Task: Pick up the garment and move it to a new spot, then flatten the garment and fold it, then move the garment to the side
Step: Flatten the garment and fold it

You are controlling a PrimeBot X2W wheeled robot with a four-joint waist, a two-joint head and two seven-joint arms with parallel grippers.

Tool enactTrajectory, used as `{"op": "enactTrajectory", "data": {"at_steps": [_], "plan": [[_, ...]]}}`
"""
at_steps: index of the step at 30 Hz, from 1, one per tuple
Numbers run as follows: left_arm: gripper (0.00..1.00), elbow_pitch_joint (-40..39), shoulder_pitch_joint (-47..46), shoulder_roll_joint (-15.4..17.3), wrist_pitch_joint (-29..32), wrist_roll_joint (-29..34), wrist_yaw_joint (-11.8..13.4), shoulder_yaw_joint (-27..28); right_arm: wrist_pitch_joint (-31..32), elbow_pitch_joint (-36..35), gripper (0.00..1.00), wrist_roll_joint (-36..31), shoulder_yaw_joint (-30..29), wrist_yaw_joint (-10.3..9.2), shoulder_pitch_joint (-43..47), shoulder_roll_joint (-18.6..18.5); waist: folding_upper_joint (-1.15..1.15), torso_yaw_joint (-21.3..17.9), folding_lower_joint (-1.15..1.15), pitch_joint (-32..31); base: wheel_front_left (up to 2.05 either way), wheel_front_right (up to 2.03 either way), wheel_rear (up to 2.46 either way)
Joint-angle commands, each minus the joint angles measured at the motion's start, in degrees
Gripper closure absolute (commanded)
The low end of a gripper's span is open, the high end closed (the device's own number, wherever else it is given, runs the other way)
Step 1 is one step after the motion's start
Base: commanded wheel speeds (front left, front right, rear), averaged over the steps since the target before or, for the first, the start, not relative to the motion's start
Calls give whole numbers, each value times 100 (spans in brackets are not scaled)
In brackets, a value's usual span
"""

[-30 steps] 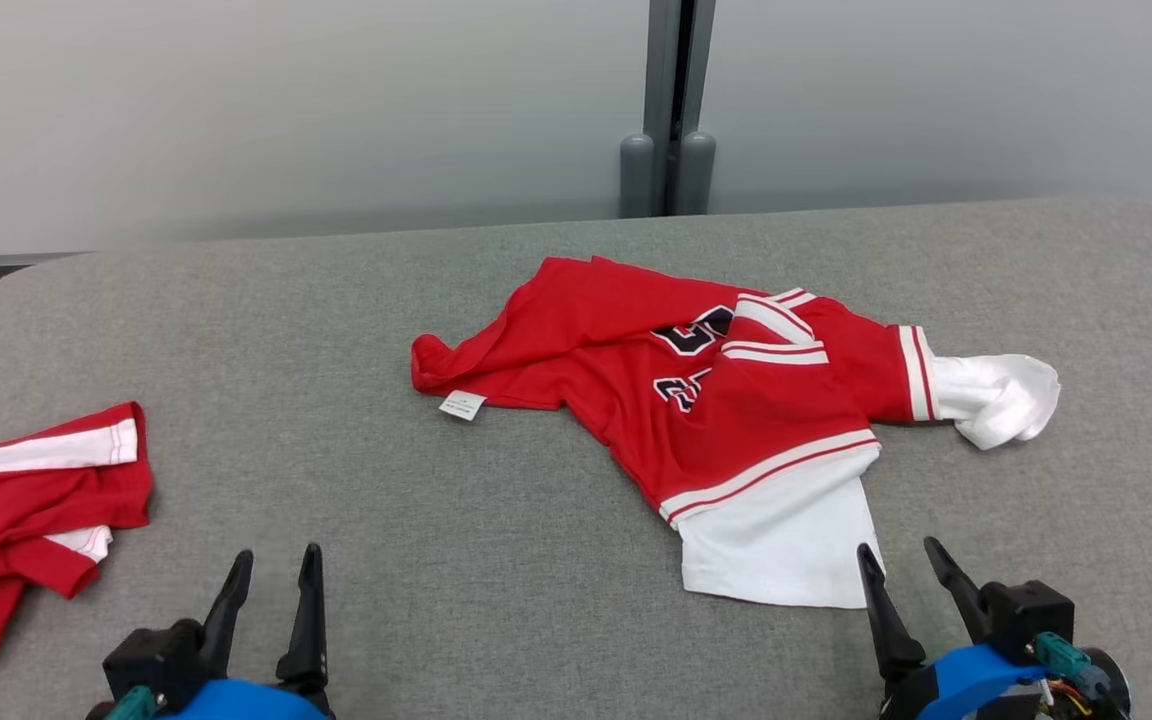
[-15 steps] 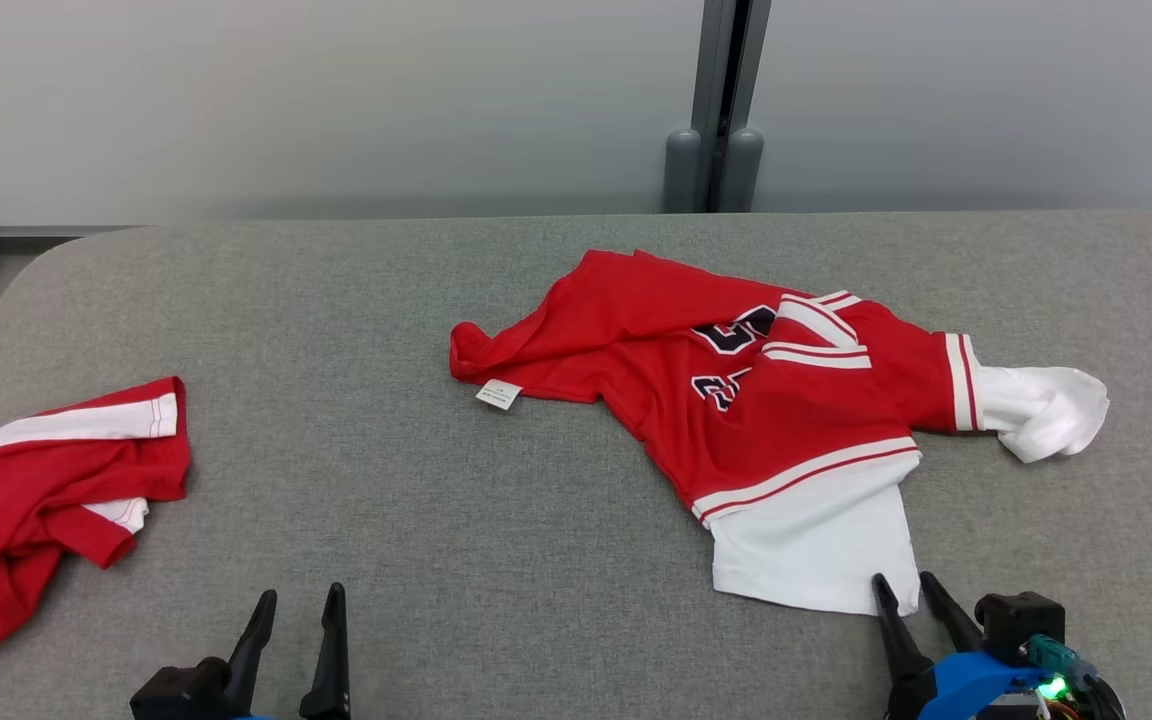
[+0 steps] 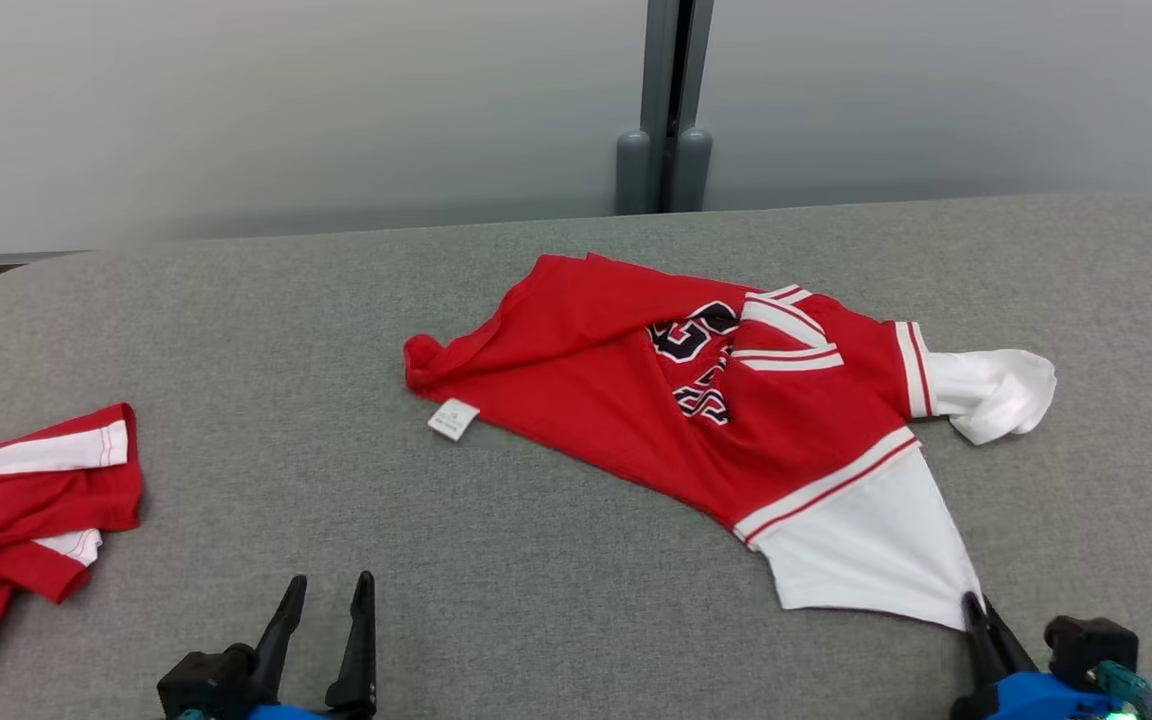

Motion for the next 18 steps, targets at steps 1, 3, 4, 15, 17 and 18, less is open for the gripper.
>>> {"op": "enactTrajectory", "data": {"at_steps": [1, 3, 4, 15, 17, 18], "plan": [[0, -26, -140, -31, -2, -33, 8, -40, 3, -80, 100, -123, -175, -9, 150, -39, 0, -77, 0, -30, 0, 0, 0], [0, -2, -176, -70, -2, -69, 8, -100, 2, -216, 100, -304, -492, -9, 319, -37, 0, -159, 0, -25, 0, 0, 0], [0, 14, -208, -93, -2, -97, 8, -139, 1, -297, 100, -397, -631, -9, 404, -35, 0, -197, 0, -14, 0, 0, 0], [0, 435, -1016, 50, -2, -342, 8, -427, 0, -1396, 0, -292, -668, -5, 387, -26, 0, -684, 0, 462, 0, 0, 0], [0, 507, -1236, 159, -2, -409, 8, -504, 0, -1570, 0, -192, -458, -6, 334, -27, 0, -736, 0, 592, 0, 0, 0], [0, 523, -1346, 193, -1, -488, 8, -529, 1, -1661, 0, -133, -350, -6, 291, -30, 0, -757, 0, 666, 0, 0, 0]]}}
